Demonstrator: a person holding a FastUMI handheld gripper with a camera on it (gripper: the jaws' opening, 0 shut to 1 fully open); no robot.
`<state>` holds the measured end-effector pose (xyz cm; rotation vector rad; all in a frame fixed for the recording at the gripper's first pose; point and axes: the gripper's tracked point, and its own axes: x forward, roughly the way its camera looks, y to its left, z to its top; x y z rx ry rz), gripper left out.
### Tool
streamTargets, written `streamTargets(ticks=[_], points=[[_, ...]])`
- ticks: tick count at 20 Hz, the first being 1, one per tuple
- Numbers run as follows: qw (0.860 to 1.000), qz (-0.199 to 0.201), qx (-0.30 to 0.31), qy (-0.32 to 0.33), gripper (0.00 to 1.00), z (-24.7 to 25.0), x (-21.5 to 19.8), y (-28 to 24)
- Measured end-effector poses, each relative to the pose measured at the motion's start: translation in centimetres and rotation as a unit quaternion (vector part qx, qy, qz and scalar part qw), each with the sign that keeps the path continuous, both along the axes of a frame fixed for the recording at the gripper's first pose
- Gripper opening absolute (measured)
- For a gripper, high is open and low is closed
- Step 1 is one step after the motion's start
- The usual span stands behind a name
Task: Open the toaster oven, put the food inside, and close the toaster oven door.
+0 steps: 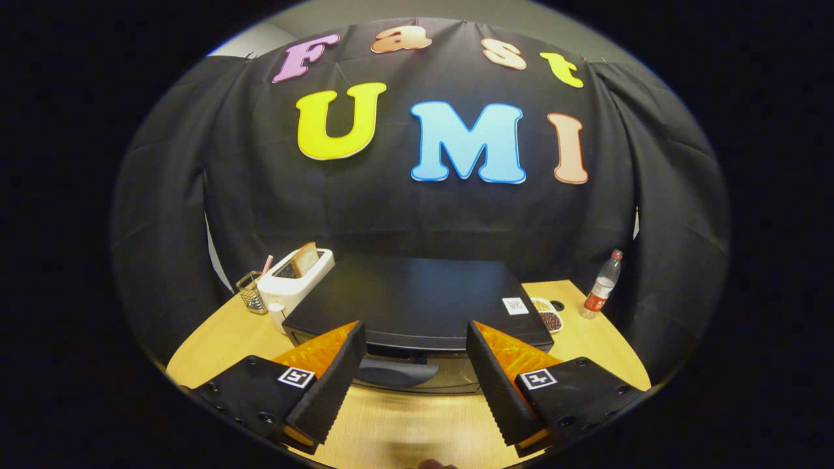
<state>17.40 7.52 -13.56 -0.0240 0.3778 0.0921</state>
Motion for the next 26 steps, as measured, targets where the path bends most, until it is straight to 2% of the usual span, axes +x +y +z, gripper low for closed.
streamTargets(ticks=[8,12,26], points=[[0.999,0.003,-0.003,0.053,0.98,-4.5,2.1,1.2],[0.999,0.013,0.001,0.051,0.99,-4.5,1.9,2.2],[0.997,0.012,0.004,0.075,0.98,-5.2,1.0,2.1]])
